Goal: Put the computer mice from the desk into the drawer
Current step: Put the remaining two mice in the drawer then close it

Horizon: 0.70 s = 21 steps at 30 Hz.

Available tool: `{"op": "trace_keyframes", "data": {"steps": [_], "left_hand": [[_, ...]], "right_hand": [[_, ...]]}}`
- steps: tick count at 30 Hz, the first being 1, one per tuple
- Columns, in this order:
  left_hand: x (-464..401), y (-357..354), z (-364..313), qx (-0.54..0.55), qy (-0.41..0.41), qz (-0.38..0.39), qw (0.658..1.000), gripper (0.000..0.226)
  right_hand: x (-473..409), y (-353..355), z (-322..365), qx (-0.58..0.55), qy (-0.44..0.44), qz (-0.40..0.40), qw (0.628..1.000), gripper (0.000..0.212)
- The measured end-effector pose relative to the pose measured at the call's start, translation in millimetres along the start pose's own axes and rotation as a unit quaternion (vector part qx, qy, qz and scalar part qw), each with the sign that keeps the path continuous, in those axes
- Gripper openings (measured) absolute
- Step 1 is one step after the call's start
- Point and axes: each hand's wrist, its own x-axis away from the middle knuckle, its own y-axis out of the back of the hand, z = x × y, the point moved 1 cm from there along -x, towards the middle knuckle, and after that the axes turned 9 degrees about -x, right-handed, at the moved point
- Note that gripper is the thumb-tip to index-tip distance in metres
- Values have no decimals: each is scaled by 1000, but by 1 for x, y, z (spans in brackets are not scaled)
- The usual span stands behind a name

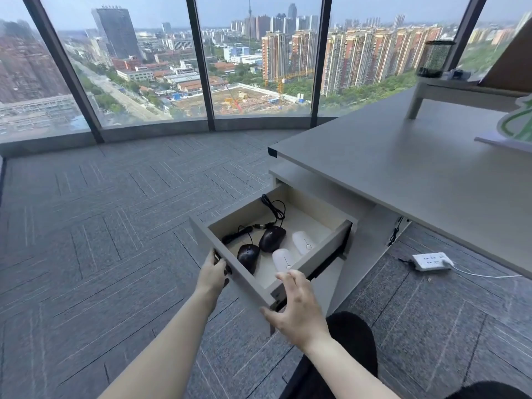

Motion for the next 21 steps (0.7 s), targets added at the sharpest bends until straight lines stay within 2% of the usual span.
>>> {"op": "trace_keyframes", "data": {"steps": [9,13,21], "left_hand": [[-38,-71,-41,1,-2,45,999,55],[-58,-102,-57,27,10,63,998,48],[-94,-158,-81,75,23,81,994,58]], "right_hand": [[-32,41,-44,-51,-149,-87,984,90],[-50,60,-64,-75,-207,-107,970,93],[-82,85,-98,-123,-277,-165,939,101]]}}
